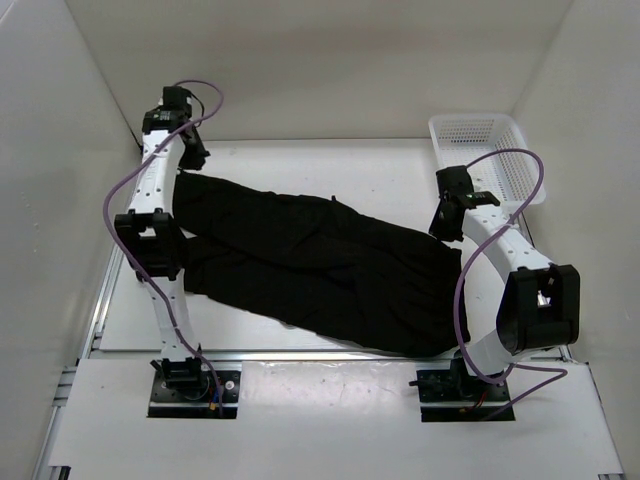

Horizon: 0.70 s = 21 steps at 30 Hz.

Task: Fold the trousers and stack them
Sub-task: Flatten the trousers out

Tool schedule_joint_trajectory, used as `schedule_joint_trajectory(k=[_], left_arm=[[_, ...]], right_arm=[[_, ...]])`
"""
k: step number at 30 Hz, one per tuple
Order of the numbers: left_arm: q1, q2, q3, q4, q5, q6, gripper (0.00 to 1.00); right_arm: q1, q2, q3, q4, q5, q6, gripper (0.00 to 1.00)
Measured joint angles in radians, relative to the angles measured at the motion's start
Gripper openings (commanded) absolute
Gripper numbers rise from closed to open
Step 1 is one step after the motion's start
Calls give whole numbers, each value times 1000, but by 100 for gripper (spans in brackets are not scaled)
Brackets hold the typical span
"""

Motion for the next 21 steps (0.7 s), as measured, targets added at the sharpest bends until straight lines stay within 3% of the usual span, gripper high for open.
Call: schedule_joint_trajectory(k=[11, 18, 21], left_arm=[[-22, 282, -102, 21, 107, 18, 10], [-21, 354, 43, 9, 130, 25, 16], [-21, 418, 148, 12, 142, 29, 29]], right_arm=[[-19, 53, 29, -2, 2, 10, 0], [-59, 96, 135, -5, 14, 38, 0], [-64, 116, 183, -1, 21, 56, 0]])
